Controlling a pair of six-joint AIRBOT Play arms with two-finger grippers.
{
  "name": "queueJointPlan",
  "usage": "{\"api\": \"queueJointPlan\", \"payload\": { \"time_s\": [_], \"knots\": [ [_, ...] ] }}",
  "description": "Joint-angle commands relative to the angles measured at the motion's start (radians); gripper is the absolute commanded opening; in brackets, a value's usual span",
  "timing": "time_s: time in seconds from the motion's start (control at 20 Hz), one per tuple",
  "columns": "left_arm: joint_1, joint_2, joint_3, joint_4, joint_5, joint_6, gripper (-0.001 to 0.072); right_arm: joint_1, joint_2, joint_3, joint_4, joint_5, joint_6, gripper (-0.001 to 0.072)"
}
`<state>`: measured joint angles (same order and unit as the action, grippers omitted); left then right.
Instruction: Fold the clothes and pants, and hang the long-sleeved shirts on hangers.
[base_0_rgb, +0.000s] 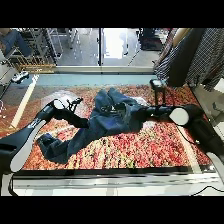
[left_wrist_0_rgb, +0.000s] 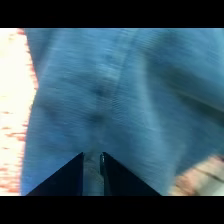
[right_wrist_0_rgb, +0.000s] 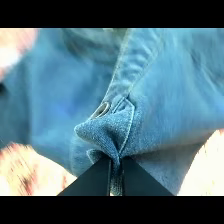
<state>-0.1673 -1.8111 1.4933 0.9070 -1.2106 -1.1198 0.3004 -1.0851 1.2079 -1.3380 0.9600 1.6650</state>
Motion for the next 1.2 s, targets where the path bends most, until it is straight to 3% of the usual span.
{"api": "queueJointPlan", "payload": {
  "time_s": [0.0,0.05,0.15,0.4,0.65,0.95,1.15],
  "knots": [
    [-0.001,0.06,0.001,-0.238,-0.095,0.106,0.0369,-0.005,0.097,0.013,0.028,-0.095,-0.002,0.0041],
    [-0.002,0.086,0.001,-0.316,-0.073,0.111,0.0516,-0.004,0.122,0.013,0.046,-0.072,-0.003,0.0041],
    [-0.013,0.12,0.002,-0.403,0.013,0.109,0.0572,0.023,0.165,0.013,0.129,-0.027,-0.074,0.0041],
    [-0.057,0.092,0.001,-0.18,0.133,-0.073,0.0572,0.165,0.204,0.005,0.124,0.107,-0.106,0.0041],
    [-0.06,0.077,0.002,-0.178,0.304,-0.158,0.0572,0.277,0.204,-0.053,0.1,0.121,-0.116,0.0041],
    [-0.08,0.004,0.007,-0.174,0.042,-0.16,0.0572,0.326,0.204,-0.061,0.055,0.098,-0.25,0.0042],
    [-0.122,-0.047,0.015,-0.174,0.059,-0.214,0.0571,0.33,0.204,-0.084,0.059,0.125,-0.301,0.0042]
  ]
}}
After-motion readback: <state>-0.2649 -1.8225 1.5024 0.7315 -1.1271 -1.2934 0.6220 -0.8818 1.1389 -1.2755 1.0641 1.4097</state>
